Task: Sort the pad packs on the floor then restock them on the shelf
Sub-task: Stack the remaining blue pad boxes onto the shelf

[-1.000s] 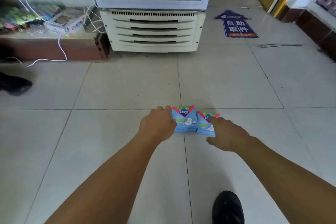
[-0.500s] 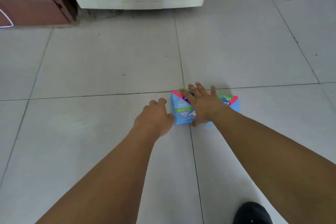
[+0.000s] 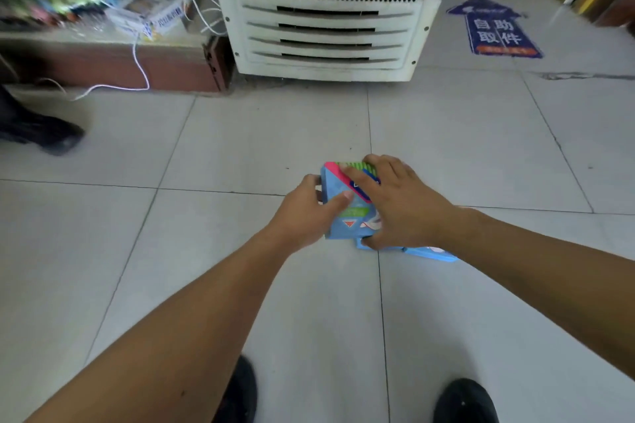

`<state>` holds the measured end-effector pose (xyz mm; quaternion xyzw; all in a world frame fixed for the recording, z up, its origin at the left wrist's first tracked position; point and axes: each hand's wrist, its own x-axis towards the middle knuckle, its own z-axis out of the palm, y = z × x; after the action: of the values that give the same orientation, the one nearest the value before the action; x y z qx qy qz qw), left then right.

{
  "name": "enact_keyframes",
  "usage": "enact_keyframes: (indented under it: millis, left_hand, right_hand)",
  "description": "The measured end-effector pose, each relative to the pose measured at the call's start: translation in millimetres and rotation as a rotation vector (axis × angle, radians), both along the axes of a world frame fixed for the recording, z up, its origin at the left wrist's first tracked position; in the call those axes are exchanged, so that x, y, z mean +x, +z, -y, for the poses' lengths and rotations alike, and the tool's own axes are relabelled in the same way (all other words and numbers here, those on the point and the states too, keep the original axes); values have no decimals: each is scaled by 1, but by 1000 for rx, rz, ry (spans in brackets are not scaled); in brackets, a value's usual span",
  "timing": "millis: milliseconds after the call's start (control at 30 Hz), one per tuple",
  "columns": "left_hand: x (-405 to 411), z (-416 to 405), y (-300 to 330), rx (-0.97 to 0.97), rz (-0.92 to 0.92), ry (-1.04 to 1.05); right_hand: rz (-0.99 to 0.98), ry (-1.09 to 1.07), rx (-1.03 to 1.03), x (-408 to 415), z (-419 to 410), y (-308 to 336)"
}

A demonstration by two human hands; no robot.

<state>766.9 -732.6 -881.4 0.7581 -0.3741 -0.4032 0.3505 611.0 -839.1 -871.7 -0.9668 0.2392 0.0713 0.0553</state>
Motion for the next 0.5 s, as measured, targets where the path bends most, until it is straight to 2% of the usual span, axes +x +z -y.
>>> enact_keyframes:
  millis: [167, 333, 500]
  left_hand:
    - [8, -73, 93, -152, -137, 107]
    - [22, -168, 167, -278, -36, 197]
    - [30, -266, 226, -362, 37, 330]
  right_hand:
    - [109, 82, -23, 4, -69, 97]
    - [324, 75, 126, 6, -136, 175]
    - [538, -6, 366, 20, -201, 229]
